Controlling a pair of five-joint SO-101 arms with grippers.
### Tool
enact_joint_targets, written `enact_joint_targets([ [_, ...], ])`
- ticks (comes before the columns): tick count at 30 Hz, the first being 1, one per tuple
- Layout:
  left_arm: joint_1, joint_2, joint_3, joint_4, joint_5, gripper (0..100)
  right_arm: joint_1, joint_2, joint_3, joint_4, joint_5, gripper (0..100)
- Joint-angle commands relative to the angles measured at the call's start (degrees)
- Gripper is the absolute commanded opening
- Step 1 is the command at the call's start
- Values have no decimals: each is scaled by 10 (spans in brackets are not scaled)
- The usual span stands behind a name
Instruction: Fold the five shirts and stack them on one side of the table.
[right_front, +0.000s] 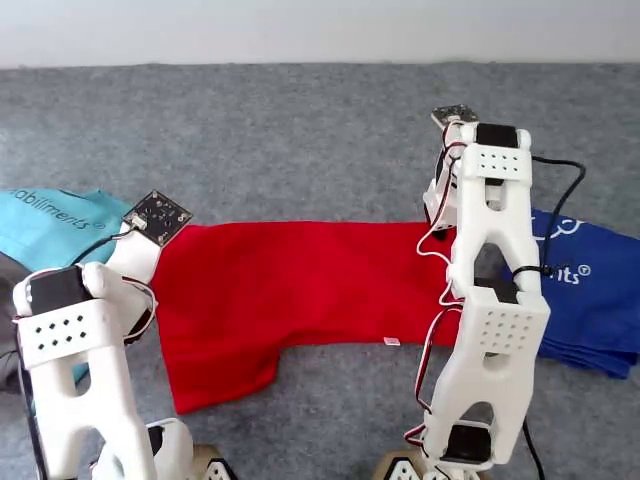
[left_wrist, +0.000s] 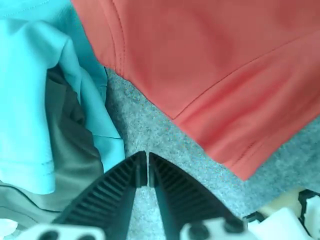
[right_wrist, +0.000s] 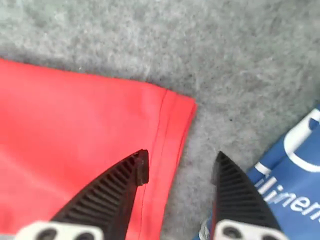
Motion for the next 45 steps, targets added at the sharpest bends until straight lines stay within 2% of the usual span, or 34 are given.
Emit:
enact_joint_targets([
  [1, -1, -17, 0, -3, 2, 15, -2, -53, -44, 45, 6, 144],
  [6, -4, -18, -29, 35, 2, 15, -19, -58, -45, 87, 17, 8],
  [8, -4, -18, -56, 59, 11, 15, -19, -67, -40, 87, 35, 15],
  [11, -12, -18, -102, 84, 64, 15, -31, -102, -19, 87, 60, 9],
  [14, -61, -18, -143, 95, 90, 15, -56, -152, 42, 87, 72, 9],
  [20, -222, -18, -187, 95, 84, 17, -139, -236, 171, 84, 72, 9],
  [25, -337, -17, -196, 91, 42, 17, -261, -247, 185, 84, 69, 9],
  [29, -387, -17, -197, 91, 14, 17, -377, -244, 186, 71, 40, 9],
  [36, -404, -17, -197, 91, 11, 17, -516, -198, 186, 0, -26, 9],
  [40, -403, -17, -197, 91, 11, 17, -560, -153, 185, -14, -41, 9],
  [45, -404, -17, -197, 91, 11, 17, -581, -121, 185, -65, -40, 9],
])
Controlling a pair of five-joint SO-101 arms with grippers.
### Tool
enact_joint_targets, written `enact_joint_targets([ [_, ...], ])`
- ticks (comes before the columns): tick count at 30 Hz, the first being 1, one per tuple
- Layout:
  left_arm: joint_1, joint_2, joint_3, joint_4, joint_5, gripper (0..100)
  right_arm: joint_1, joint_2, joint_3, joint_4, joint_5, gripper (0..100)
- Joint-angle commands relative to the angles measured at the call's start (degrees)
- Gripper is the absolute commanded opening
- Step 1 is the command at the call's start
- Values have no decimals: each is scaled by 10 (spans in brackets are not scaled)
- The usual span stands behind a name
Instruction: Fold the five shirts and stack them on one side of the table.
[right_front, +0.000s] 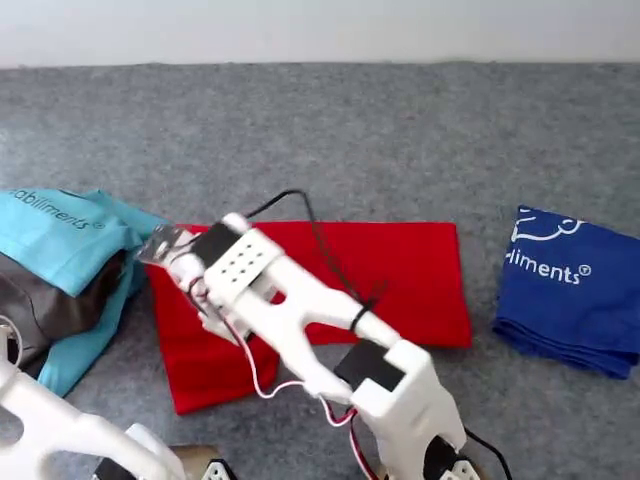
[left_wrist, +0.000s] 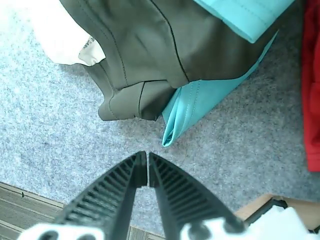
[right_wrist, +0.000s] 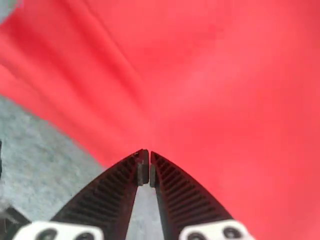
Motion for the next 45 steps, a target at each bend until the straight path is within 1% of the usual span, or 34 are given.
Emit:
enact_joint_targets([
  [1, -4, -14, -23, 0, -4, 17, -9, 8, -4, -37, -3, 9],
  [5, -2, -14, -23, 0, -4, 17, 3, 37, -4, -67, 0, 9],
  [8, -1, -14, -23, 0, -4, 17, 11, 46, -5, -70, 0, 9],
  [16, 0, -14, -23, -10, -4, 17, -8, -63, -17, 20, -4, 9],
  [20, 0, -14, -23, -18, -4, 17, -33, -77, -15, 51, -5, 9],
  [23, 0, -14, -22, -19, -4, 17, -51, -63, -14, 28, -6, 9],
  [27, 0, -14, -22, -18, -4, 17, -73, -3, -14, -11, -6, 9],
  [32, 0, -14, -22, -18, -4, 17, -59, 73, -17, -22, -3, 9],
  [34, 0, -14, -22, -18, -4, 17, -58, 66, -18, -4, -1, 9],
  [38, 0, -13, -22, -18, -4, 17, -61, 7, -18, 24, 4, 9],
  [42, 0, -12, -21, -19, -4, 17, -62, -42, -17, 22, 11, 9],
  [45, 0, -12, -21, -19, -4, 17, -70, -35, -17, -5, 10, 9],
])
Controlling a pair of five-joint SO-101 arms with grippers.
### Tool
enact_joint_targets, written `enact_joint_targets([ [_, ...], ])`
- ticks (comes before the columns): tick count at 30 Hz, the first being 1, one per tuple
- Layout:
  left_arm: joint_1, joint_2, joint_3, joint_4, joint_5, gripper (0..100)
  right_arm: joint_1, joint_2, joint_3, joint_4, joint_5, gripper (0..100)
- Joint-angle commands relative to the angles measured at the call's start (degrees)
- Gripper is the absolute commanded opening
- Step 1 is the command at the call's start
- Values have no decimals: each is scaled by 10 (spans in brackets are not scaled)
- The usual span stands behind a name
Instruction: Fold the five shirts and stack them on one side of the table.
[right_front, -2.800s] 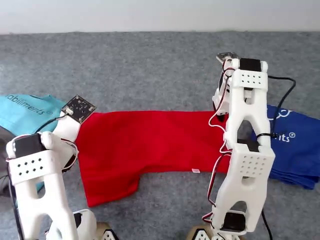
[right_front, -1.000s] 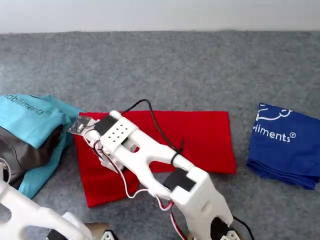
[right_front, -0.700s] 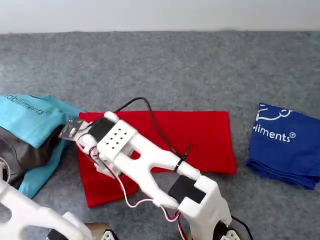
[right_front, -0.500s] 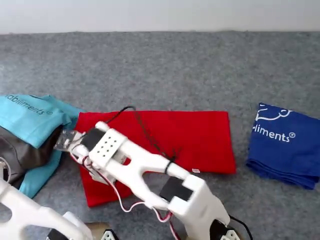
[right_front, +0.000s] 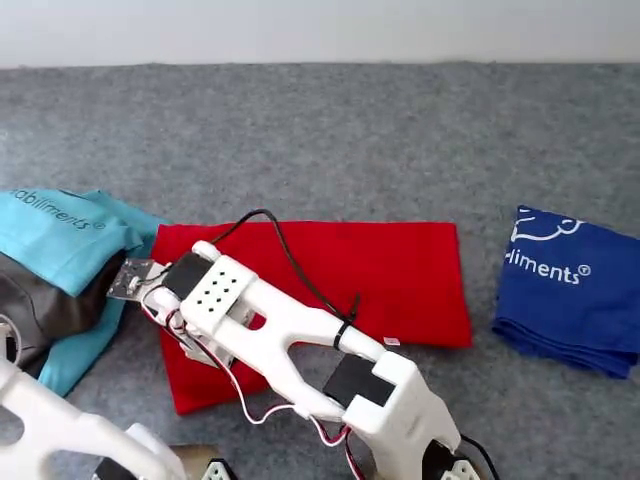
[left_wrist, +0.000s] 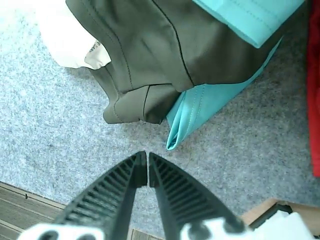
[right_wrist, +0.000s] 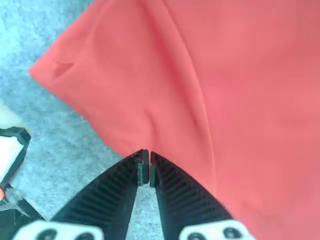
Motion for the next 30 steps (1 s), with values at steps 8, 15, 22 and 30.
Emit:
enact_joint_targets([
  [8, 0, -13, -20, -7, -4, 17, -78, 51, -18, -140, 6, 11],
  [15, 0, -13, -20, -7, -4, 17, -88, 54, -40, -145, 7, 10],
  [22, 0, -13, -20, -7, -4, 17, -49, -13, -105, -24, 11, 10],
  [30, 0, -12, -20, -7, -3, 17, -48, -33, -91, 107, 11, 17],
])
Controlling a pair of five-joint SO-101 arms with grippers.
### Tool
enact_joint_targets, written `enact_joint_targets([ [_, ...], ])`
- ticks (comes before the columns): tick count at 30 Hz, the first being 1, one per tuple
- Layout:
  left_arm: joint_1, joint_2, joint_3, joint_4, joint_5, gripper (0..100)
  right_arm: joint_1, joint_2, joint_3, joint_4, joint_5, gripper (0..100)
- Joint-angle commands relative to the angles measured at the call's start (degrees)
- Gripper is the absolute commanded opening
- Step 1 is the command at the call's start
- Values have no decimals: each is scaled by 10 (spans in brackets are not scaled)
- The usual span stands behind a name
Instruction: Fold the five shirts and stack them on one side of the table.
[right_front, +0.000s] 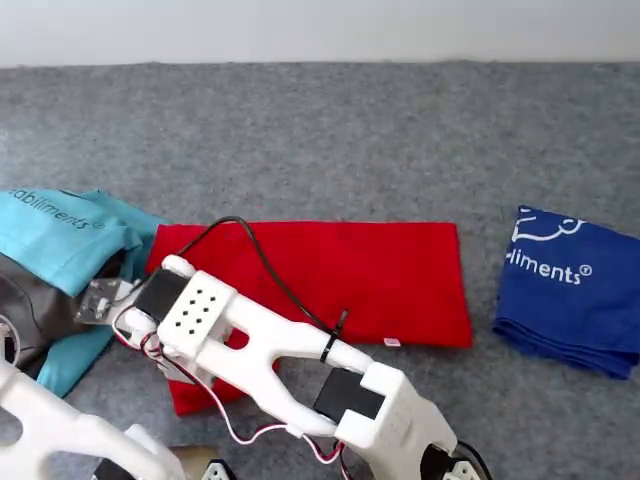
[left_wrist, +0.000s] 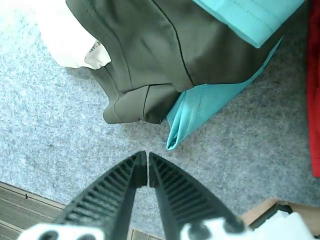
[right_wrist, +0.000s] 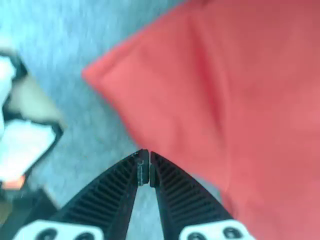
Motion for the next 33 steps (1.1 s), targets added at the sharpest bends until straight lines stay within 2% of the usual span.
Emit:
enact_joint_targets([
  [1, 0, -12, -20, -7, -3, 17, 7, -42, 4, 28, 5, 30],
  [6, 0, -11, -20, -6, -3, 18, -14, -43, 113, -19, 4, 230],
  [8, 0, -11, -20, -6, -3, 18, -25, -44, 151, -58, 5, 260],
  [23, 0, -10, -19, -4, -3, 18, -41, -23, 262, -256, 6, 124],
  [29, 0, -10, -19, -4, -3, 18, -39, 23, 242, -237, 4, 12],
  [33, 0, -10, -19, -4, -3, 18, -22, 21, 235, -237, 6, 9],
])
